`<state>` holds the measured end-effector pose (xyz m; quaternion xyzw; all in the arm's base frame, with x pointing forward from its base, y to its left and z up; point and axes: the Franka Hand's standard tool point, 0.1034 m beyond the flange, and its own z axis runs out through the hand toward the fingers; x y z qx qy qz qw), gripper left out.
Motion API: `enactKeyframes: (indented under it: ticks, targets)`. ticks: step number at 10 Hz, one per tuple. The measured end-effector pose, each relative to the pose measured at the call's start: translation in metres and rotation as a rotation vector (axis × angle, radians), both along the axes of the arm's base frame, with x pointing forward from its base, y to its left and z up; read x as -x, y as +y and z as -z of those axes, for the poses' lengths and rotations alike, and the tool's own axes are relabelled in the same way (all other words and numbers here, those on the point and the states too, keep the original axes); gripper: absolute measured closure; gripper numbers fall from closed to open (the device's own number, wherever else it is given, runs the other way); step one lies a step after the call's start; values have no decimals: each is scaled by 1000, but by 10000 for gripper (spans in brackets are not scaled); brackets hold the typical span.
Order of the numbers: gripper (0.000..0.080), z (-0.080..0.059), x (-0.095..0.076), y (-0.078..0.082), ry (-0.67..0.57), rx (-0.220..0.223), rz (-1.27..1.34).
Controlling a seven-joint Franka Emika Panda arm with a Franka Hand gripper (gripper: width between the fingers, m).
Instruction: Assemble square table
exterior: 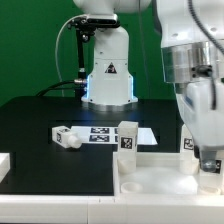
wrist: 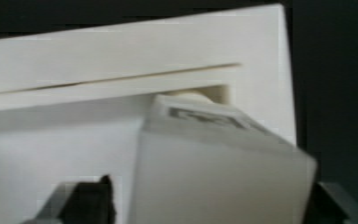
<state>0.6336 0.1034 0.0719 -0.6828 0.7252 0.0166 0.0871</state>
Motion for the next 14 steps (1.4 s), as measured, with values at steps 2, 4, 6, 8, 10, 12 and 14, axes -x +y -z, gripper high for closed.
enactKeyframes:
  ticks: [2, 4, 6, 8, 10, 12, 14]
  targets:
    - [174, -6, 3, 10, -13, 47, -349]
    - [154, -6, 3, 10, -32, 62, -519]
    - [151, -4, 3, 6, -52, 96, -726]
    - [151, 4, 0, 2, -65, 144, -1090]
    - [178, 4, 0, 2, -63, 143, -1058]
    - [478, 4, -1, 2, -50, 135, -944]
    - [519, 4, -1, 2, -36, 124, -812]
